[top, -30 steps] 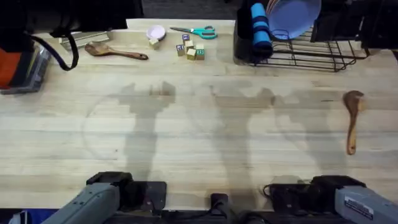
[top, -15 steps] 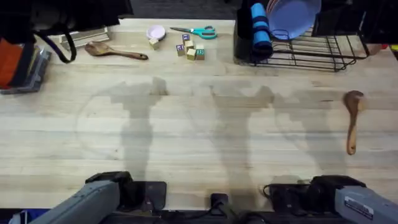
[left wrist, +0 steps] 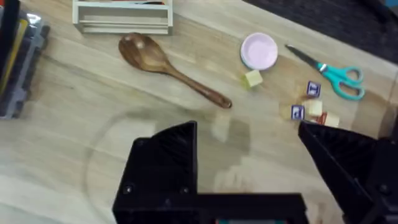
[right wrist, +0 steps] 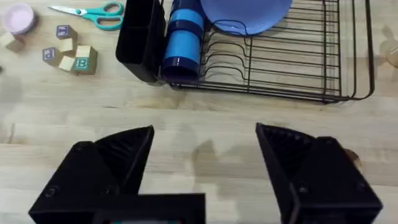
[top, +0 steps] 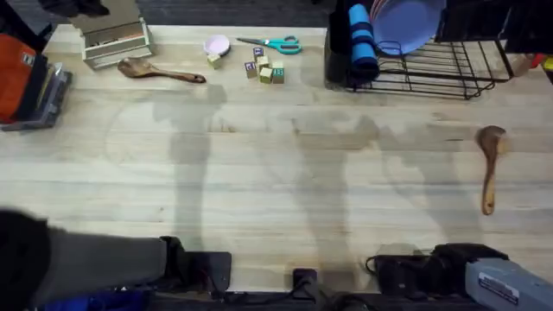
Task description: Pick up the spoon on the table one by one and put them onto the rack
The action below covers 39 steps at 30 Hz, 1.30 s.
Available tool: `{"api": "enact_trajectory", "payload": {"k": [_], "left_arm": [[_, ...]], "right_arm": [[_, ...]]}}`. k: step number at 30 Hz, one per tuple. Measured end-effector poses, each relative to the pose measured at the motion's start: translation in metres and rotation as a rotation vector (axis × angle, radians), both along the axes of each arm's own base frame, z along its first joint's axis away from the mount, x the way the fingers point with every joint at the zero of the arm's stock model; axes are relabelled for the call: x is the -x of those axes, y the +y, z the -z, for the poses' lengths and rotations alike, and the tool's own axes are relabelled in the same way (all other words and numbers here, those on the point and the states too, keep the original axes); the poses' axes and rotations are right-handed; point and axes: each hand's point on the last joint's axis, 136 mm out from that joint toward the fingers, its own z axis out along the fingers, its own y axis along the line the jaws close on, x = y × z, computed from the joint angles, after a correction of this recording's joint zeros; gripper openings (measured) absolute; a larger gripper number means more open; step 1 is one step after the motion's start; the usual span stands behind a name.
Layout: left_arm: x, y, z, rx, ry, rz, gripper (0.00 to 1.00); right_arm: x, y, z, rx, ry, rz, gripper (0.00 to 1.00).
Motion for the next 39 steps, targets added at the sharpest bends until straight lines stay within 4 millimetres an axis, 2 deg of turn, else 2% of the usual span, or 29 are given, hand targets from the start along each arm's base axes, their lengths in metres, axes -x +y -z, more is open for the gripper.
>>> {"api": "enact_trajectory", "payload": {"k": [10,23,28,39], "left_arm": [[-0.038,0.008,0.043,0.113,0.078,-0.123,0.995],[-0.053,0.06,0.096,0.29,0.119,-0.438,0.995],[-0.065,0.062,0.114,0.349,0.111,-0.512,0.995],[-0.079,0.065,0.163,0.453,0.148,-0.672,0.995]], "right_arm": [[0.0,0.0,0.0,0.0,-0.001,0.0,0.996],[0.0,0.0,0.0,0.0,-0.001,0.0,0.996],[0.0,0.0,0.0,0.0,-0.001,0.0,0.996],[0.0,0.0,0.0,0.0,-0.002,0.0,0.996]]}}
